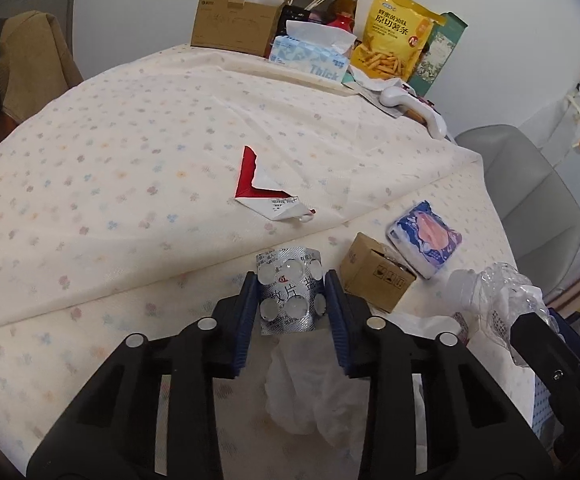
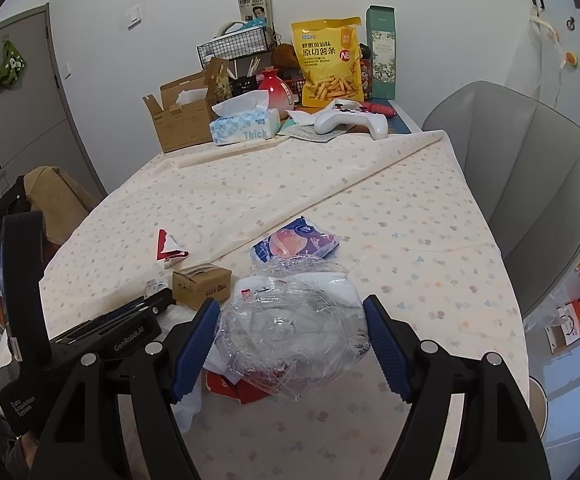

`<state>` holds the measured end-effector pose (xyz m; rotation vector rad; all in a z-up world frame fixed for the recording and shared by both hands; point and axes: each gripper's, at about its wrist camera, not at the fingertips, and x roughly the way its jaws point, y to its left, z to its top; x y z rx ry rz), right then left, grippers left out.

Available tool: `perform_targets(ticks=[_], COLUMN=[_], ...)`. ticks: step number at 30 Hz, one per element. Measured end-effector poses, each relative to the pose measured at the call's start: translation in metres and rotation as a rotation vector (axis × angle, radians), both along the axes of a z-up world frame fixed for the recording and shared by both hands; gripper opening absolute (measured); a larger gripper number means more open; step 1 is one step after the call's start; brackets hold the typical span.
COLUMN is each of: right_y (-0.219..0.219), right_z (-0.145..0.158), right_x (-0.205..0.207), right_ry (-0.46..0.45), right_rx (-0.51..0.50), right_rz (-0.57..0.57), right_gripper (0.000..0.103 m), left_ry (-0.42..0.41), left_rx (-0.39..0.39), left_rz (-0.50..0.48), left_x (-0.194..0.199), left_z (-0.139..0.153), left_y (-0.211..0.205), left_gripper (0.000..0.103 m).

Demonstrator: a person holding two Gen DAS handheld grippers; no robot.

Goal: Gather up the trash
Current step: 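Grasp the clear plastic bag with the right tool while the left grasps the blister pack, then carry the plastic bag and blister pack in both tools to the trash bin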

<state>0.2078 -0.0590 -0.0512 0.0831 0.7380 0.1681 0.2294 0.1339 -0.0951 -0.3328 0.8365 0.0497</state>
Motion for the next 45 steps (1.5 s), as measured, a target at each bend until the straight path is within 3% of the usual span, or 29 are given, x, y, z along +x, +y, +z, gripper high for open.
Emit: perform_targets(ticks=[21,33,45], right_y=[-0.017,-0.035,-0.057], right_z=[0.043,0.05,0.052], right_x=[-0.063,-0.103,-0.12], right_ry=[-0.123,-0.162,-0.171], right_rx=[-0.03,-0.021,0.003], right_rz=[-0.044,-0.075,-0.11], right_gripper=[0.072,0.072,0.072], left_ry=[-0.168,-0.199,-0.261], left_rx=[0.184,0.154,0.154], left_rz=[0.106,0.138,0.071], left_x=[-0.07,-0.118,-0.13], left_z=[0.064,0.072,0.094], left_y=[-0.001,0.019,-0.006], left_gripper=[0.03,0.031,0.031])
